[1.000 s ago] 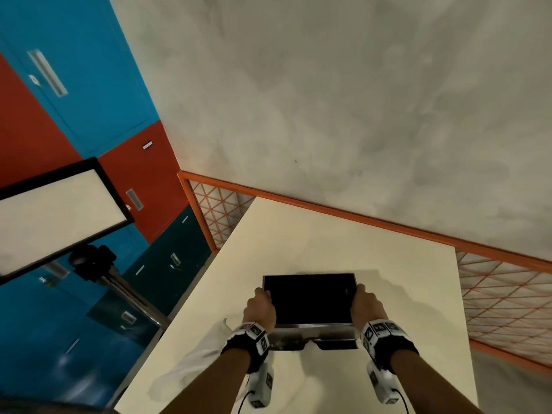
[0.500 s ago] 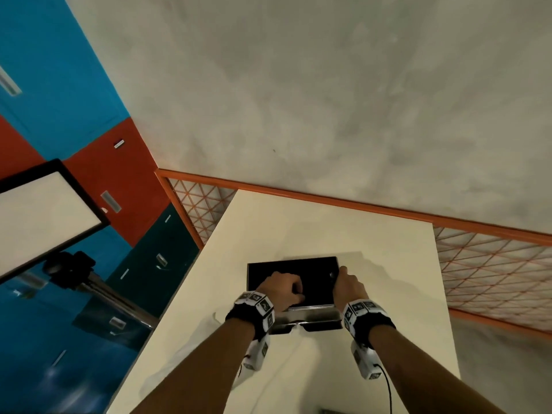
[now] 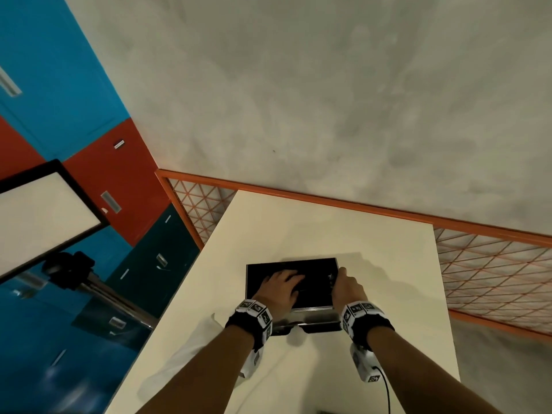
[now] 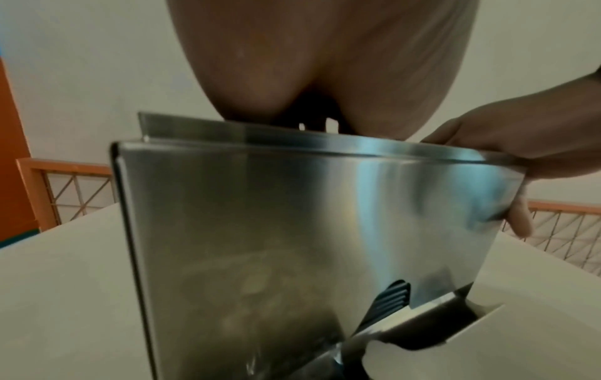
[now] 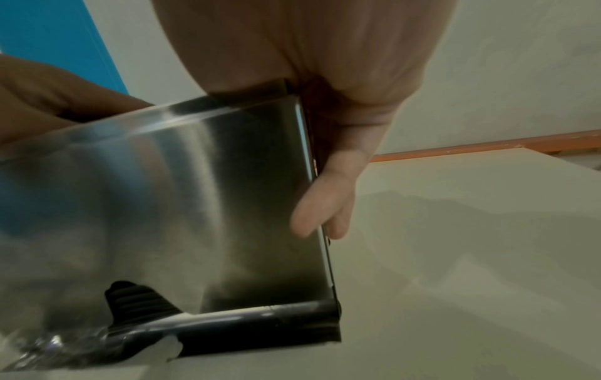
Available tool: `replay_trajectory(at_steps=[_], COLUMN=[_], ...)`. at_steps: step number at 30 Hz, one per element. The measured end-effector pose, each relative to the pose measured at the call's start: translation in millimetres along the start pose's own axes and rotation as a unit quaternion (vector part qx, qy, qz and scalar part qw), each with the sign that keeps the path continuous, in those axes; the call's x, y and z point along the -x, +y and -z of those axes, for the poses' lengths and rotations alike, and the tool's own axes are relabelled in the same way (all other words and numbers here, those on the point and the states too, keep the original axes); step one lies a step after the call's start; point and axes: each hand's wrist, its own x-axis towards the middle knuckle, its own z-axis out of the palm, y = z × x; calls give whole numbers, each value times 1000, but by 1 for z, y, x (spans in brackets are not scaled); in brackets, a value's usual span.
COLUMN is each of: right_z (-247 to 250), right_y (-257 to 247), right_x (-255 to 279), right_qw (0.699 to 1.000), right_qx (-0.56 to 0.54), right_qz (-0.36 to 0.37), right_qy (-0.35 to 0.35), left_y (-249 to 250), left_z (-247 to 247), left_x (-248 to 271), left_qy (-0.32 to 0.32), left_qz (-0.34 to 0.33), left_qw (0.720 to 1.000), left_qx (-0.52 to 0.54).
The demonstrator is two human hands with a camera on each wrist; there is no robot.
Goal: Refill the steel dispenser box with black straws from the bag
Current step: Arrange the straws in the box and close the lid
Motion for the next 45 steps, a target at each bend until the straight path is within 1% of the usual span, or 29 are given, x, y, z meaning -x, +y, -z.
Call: replay_trajectory(at_steps=[2, 6, 7, 8, 10, 11, 13, 14, 15, 16, 17, 18, 20, 22, 26, 34, 45], right_z=[0, 0, 0, 0, 0, 0, 0, 0, 1, 1, 1, 2, 2, 2, 0, -2, 1], right_y=[0, 0, 0, 0, 0, 0, -1, -1, -1, -1, -1, -2, -3, -3, -2, -1, -5], right_x=[0, -1, -1, -2, -2, -2, -1, -1, -2, -2, -1, -1, 0, 1, -1, 0, 4], right_qw=[1000, 1000, 1000, 1000, 1000, 1000, 1000, 1000, 1000, 1000, 1000, 1000, 1000, 1000, 1000, 1000, 999], right_qx=[1, 5, 6, 8, 8, 6, 5, 5, 5, 5, 6, 8, 10, 13, 18, 11, 16], right_qz=[-2, -2, -3, -6, -6, -6, -6, -7, -9, -11, -12, -13, -14, -15, -12, -19, -27], right_qy=[-2, -6, -8, -9, -11, -12, -12, -11, -11, -11, -11, -11, -15, -19, -15, -19, -19], left_y=[0, 1, 1, 0, -5, -8, -14, -17, -20, -22, -24, -26, -28, -27, -28, -32, -28], left_z=[-3, -5, -5, -3, 3, 7, 18, 22, 25, 27, 27, 24, 17, 11, 6, 9, 14], left_x=[0, 5, 7, 9, 17, 22, 35, 42, 49, 55, 60, 63, 69, 71, 66, 65, 67], left_qy=[-20, -13, 3, 34, 119, 163, 234, 259, 265, 251, 220, 178, 103, 69, 65, 54, 47], left_qz=[-1, -23, -32, -42, -40, -18, 68, 118, 165, 207, 245, 272, 292, 294, 304, 302, 315], left_qw=[1000, 999, 999, 997, 990, 984, 969, 958, 949, 944, 941, 942, 950, 953, 949, 946, 941], left_qx=[8, 35, 44, 53, 69, 66, 35, 25, 35, 59, 82, 83, 41, 27, 60, 104, 115])
